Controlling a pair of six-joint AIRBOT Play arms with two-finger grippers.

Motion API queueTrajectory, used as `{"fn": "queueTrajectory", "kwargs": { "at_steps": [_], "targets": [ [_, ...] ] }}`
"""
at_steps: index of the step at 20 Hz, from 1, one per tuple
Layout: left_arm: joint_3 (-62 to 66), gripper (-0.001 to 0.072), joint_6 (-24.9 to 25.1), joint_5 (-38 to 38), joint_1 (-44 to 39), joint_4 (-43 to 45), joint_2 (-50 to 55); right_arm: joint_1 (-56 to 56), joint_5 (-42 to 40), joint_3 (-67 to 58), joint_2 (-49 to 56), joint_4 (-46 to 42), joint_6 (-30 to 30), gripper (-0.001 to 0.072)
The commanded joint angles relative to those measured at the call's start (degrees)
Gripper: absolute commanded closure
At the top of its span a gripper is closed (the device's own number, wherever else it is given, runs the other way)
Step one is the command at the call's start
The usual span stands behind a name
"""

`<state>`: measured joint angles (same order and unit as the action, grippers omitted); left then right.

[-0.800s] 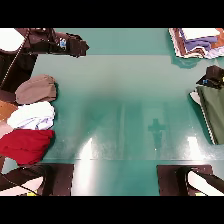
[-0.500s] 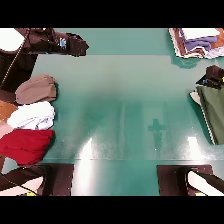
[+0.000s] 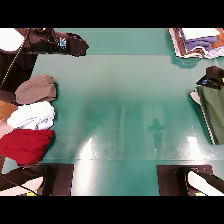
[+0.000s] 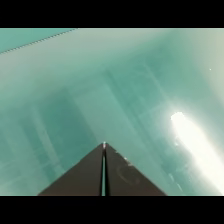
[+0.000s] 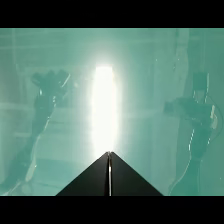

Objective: Fold the shirts.

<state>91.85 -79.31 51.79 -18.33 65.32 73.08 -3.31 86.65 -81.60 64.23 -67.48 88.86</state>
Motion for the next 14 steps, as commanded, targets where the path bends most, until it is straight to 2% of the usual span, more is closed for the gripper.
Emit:
{"fn": "queueTrajectory", "kwargs": {
  "at_steps": [1,2,3,5,6,9,10,11,12,14],
  "targets": [
    [-0.02,0.0674,0.57,-2.34,-0.02,0.11,0.02,0.04,0.37,-0.07,0.02,-0.02,0.02,0.0694],
    [0.00,0.0675,1.79,-1.95,0.24,1.97,0.00,0.04,0.42,-0.07,0.02,0.00,0.02,0.0694],
    [0.04,0.0675,0.63,-0.20,1.55,6.21,-0.07,0.04,0.52,-0.07,0.02,-0.02,0.02,0.0694],
    [-0.04,0.0675,-6.64,6.10,7.54,15.98,-0.11,0.04,1.01,-0.07,0.02,0.00,0.02,0.0694],
    [-0.39,0.0675,-7.93,9.33,11.63,19.80,-0.04,0.04,1.70,-0.04,0.02,-0.02,0.02,0.0694],
    [-4.70,0.0672,-7.72,12.31,23.30,22.16,0.02,-0.02,1.90,-0.04,0.02,-0.02,0.02,0.0694],
    [-7.30,0.0488,-7.48,11.50,26.51,22.16,0.02,-0.02,1.86,-0.04,0.04,0.00,0.02,0.0694],
    [-10.12,0.0126,-7.52,9.70,28.94,22.14,0.02,-0.02,1.88,-0.04,0.02,0.00,0.02,0.0694],
    [-13.16,-0.0008,-7.76,7.13,30.84,22.14,0.02,-0.02,1.88,-0.04,0.04,0.00,0.02,0.0694],
    [-18.86,-0.0002,-7.69,0.92,33.40,22.14,0.94,-0.02,1.86,-0.04,0.04,0.00,0.02,0.0694]
  ]
}}
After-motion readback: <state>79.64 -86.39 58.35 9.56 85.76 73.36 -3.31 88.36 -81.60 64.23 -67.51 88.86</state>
